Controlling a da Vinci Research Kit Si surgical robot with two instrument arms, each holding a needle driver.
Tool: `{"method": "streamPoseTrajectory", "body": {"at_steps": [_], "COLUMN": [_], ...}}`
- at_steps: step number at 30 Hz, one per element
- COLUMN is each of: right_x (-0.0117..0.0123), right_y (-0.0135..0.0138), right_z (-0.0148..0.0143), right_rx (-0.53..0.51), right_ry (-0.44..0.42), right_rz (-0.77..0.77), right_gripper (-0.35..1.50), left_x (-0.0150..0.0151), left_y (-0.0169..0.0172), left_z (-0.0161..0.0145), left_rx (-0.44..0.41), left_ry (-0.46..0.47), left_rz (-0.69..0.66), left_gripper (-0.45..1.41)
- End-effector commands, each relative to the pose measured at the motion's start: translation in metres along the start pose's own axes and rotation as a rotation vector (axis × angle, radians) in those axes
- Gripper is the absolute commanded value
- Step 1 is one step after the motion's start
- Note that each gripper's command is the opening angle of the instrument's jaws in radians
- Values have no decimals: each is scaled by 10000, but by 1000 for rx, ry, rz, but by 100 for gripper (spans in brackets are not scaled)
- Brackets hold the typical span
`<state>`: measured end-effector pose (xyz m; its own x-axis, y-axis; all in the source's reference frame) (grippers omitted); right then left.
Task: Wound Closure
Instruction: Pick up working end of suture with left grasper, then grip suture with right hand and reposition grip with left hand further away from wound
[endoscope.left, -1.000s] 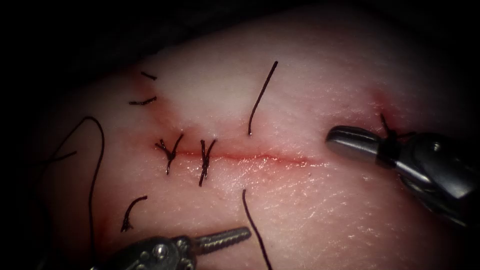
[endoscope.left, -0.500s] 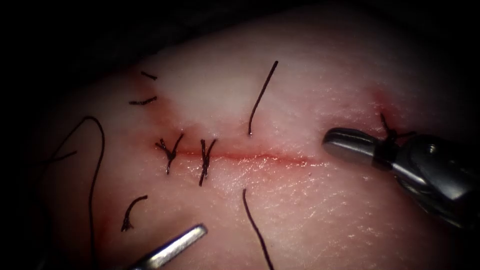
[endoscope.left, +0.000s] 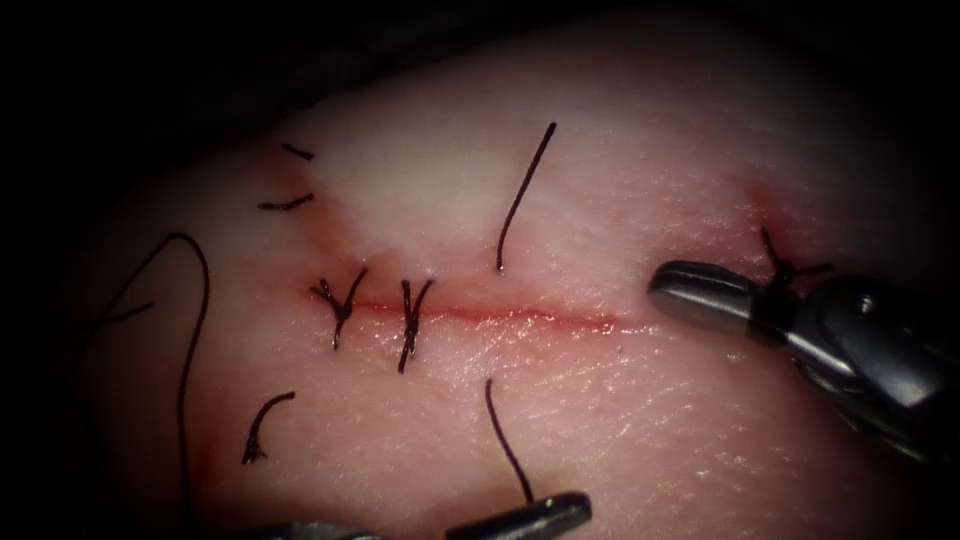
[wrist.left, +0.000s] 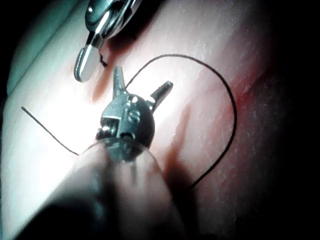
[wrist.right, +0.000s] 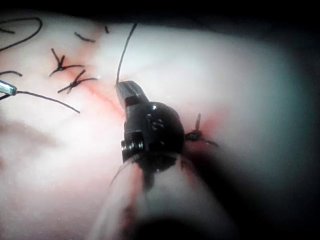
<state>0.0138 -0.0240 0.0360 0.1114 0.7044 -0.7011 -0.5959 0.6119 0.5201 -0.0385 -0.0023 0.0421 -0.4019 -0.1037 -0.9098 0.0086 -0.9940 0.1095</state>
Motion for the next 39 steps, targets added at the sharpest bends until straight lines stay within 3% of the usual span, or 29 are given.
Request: {"method": "streamPoseTrajectory", "body": {"at_steps": [1, 3, 7, 8, 9, 10, 11, 19, 26, 37, 38, 39], "right_x": [5, 5, 2, 2, 2, 1, 1, 5, 11, 9, 7, 7], "right_y": [0, 0, -2, -3, -4, -7, -11, -49, -77, -80, -82, -83], "right_z": [13, 14, 13, 13, 13, 13, 14, 44, 102, 128, 132, 134], "right_rx": [1, 1, 1, 1, 1, -1, 0, 143, 206, 194, 196, 198], "right_ry": [5, 5, 7, 4, 2, -3, -1, 19, 32, 45, 43, 36], "right_rz": [-1, -2, -5, -6, -7, -26, -32, -231, -428, -484, -492, -493], "right_gripper": [-15, -15, -16, 0, 34, 79, 90, 118, 115, 98, 88, 53], "left_x": [0, 2, 4, 3, 1, -1, -4, -30, -45, -46, -46, -45], "left_y": [-10, -10, -16, -20, -24, -31, -35, -56, -54, -47, -47, -47], "left_z": [8, 12, 14, 13, 10, 4, -1, -26, -24, -25, -24, -24], "left_rx": [5, 8, -8, -21, -32, -39, -39, -83, -214, -240, -240, -242], "left_ry": [0, -3, 14, 27, 36, 49, 44, 24, -13, -23, -24, -25], "left_rz": [14, 19, 45, 67, 83, 98, 101, 128, 189, 197, 197, 197], "left_gripper": [32, 26, -45, -45, -45, -45, -45, -45, -45, -45, -45, -45]}}
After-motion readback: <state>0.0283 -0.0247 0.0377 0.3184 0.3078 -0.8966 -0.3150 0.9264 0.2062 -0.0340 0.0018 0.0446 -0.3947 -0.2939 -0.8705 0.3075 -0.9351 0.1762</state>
